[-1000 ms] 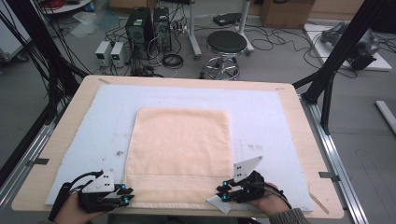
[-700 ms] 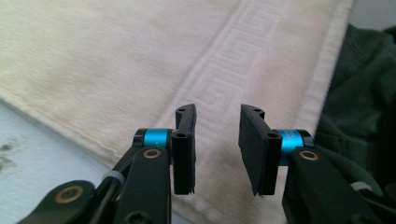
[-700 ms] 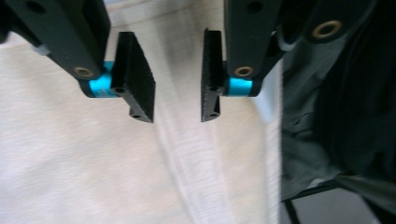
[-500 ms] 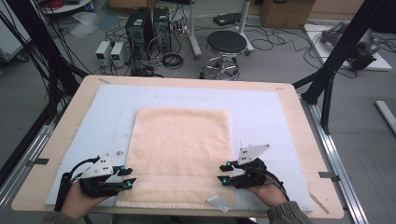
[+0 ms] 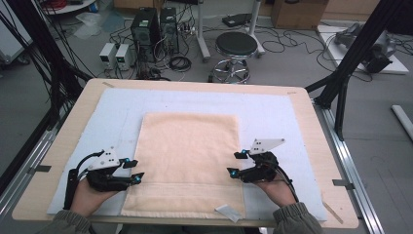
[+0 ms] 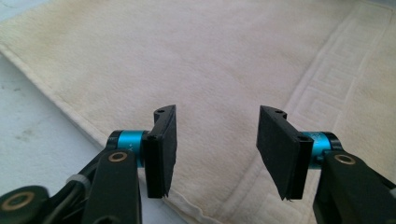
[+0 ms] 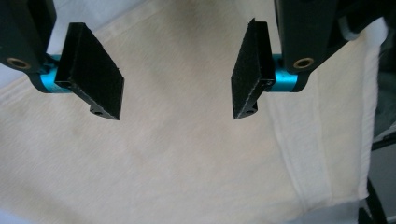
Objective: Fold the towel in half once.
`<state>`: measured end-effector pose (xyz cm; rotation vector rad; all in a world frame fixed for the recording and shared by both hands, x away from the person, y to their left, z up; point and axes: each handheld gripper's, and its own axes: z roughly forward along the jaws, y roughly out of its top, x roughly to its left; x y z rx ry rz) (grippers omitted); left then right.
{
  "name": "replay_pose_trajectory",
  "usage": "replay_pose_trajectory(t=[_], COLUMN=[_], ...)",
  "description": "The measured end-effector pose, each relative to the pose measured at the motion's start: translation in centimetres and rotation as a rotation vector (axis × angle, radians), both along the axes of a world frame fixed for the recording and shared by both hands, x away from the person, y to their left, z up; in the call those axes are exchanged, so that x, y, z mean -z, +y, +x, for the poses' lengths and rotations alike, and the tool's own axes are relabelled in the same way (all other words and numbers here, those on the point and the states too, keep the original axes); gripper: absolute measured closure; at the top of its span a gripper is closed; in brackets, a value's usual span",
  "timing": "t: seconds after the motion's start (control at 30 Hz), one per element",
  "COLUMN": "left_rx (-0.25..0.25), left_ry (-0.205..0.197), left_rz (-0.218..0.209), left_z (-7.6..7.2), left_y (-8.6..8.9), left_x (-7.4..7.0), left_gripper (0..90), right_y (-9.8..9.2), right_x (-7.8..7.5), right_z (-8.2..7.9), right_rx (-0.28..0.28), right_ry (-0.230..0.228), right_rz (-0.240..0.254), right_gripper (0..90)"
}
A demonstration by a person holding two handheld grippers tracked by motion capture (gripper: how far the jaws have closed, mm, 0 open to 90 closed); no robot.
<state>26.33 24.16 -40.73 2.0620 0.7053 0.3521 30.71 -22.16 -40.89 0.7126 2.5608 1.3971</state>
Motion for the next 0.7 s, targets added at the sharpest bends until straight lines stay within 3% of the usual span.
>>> replay_pose_trajectory(t=[0.27, 0.7], left_rx=[-0.034, -0.094], left_ry=[-0.008, -0.02], left_rz=[-0.031, -0.06], left_z=[1.1, 3.0], left_y=[0.2, 0.4], left_x=[-0.5, -1.8], left_gripper=[39.5, 33.8], right_y=[0.5, 1.2], right_x=[-0.5, -1.4], right_z=[1.6, 3.6], right_rx=[0.039, 0.069], right_ry=[-0.016, -0.03], right_rz=[0.013, -0.016], right_gripper=[26.3, 20.8])
